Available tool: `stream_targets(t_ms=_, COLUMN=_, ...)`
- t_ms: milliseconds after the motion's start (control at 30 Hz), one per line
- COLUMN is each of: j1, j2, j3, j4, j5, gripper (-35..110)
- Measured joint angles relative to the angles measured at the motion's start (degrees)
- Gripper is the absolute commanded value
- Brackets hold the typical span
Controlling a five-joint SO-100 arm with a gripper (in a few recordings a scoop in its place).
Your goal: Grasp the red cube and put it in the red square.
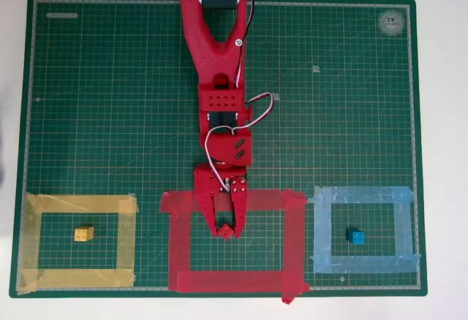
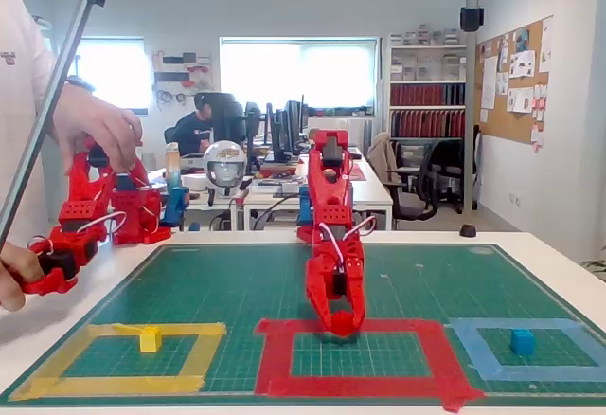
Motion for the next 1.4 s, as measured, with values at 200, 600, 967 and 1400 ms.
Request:
stream_targets(t_ms=200, j1=-0.18, j2=-3.43, j3=-1.41, j4=-5.54, j5=-0.18, gripper=1)
stream_targets(t_ms=600, j1=-0.26, j2=-9.58, j3=-4.83, j4=-11.69, j5=-0.18, gripper=2)
stream_targets(t_ms=967, j1=-0.26, j2=-9.67, j3=-3.60, j4=-11.87, j5=0.09, gripper=9)
stream_targets(t_ms=1400, j1=-0.26, j2=-7.73, j3=-2.99, j4=-8.00, j5=-0.53, gripper=12)
